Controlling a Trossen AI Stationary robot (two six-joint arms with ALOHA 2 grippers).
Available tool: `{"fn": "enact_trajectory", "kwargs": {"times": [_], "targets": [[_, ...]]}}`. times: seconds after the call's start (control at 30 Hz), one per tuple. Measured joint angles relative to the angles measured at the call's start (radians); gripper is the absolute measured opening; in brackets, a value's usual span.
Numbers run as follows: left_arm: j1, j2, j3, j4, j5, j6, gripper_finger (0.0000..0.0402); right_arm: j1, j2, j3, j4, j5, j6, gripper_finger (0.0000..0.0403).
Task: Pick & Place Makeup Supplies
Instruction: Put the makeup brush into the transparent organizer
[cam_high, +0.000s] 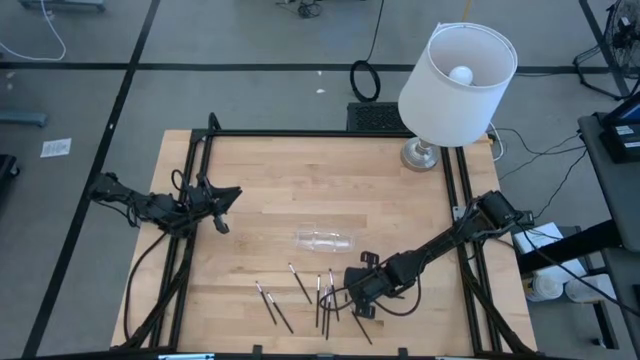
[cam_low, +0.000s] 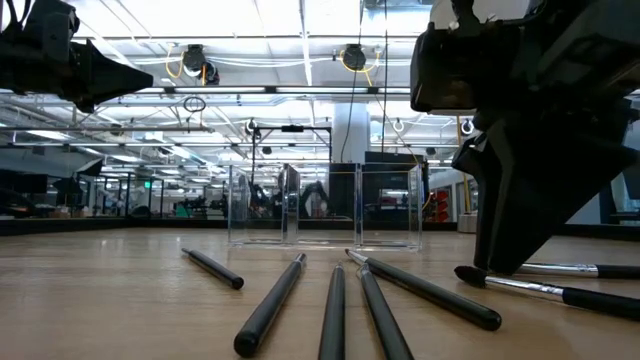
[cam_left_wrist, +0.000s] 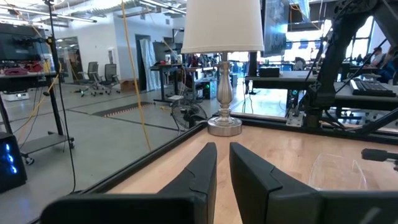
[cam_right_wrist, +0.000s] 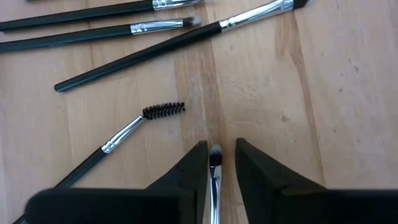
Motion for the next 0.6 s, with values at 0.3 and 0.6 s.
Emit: {"fn": "enact_trajectory", "kwargs": {"times": [0.3,0.6], "targets": [[0.000,0.000,0.000,0.000,0.000,0.000,0.0051,0.000,0.001,-0.001,-0.002,-0.012,-0.026,0.0061],[0.000,0.000,0.000,0.000,0.000,0.000,0.0051,0.014,0.003,-0.002,-0.026,-0.007,-0.081,0.0061]]}}
